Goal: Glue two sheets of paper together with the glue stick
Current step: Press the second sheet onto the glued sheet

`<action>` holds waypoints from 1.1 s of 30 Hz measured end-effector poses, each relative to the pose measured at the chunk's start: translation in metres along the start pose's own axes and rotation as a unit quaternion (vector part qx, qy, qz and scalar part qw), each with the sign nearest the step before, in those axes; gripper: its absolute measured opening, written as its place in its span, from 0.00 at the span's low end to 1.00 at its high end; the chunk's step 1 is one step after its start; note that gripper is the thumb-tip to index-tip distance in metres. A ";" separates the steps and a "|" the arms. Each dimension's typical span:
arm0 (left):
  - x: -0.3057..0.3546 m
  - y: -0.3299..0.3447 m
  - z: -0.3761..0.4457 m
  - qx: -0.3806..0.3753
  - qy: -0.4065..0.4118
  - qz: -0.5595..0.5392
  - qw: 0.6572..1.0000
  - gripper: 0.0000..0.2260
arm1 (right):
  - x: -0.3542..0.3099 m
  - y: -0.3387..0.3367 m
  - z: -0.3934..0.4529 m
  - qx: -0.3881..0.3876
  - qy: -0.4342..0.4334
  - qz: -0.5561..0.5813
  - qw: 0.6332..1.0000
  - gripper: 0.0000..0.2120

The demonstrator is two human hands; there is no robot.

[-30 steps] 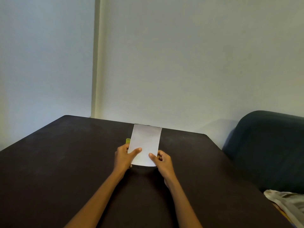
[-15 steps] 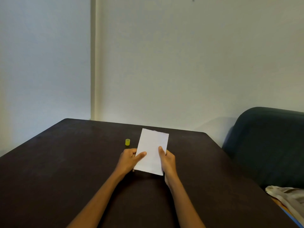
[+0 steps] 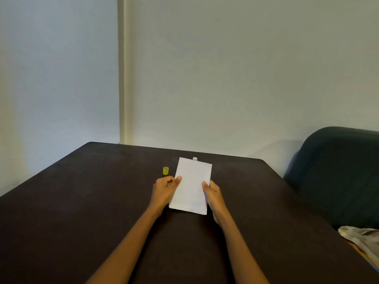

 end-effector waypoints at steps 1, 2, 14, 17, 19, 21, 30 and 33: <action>-0.001 0.000 0.001 0.002 0.004 0.002 1.000 0.18 | 0.000 0.000 0.001 0.001 0.001 -0.009 1.000 0.08; -0.001 0.000 0.001 0.002 0.009 0.008 1.000 0.18 | 0.000 0.000 0.001 0.009 0.000 -0.025 1.000 0.08; 0.027 0.090 0.000 -0.077 0.092 0.272 0.955 0.29 | -0.009 -0.101 0.016 0.196 -0.050 -0.358 0.911 0.14; 0.030 0.114 0.004 -0.072 0.116 0.345 0.929 0.34 | -0.004 -0.122 0.023 0.193 -0.032 -0.411 0.890 0.10; 0.027 0.121 0.007 -0.054 0.156 0.412 0.896 0.30 | -0.001 -0.127 0.028 0.197 -0.032 -0.464 0.863 0.09; 0.022 0.127 0.009 -0.077 0.203 0.469 0.856 0.22 | 0.001 -0.127 0.031 0.202 -0.029 -0.542 0.815 0.11; 0.000 0.142 0.012 -0.240 0.163 0.510 0.810 0.26 | 0.016 -0.097 0.034 0.006 -0.034 -0.616 0.787 0.23; 0.002 0.142 0.012 -0.236 0.162 0.516 0.807 0.26 | 0.017 -0.107 0.034 0.028 0.005 -0.616 0.787 0.23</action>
Point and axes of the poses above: each hand's wrist, its own z-axis towards the middle knuckle, its own y-axis out of the palm, x = y × z, the point moved 4 cm from there along z, towards the middle knuckle, and after that the axes turned 2 degrees about z, right-handed, at the moved point
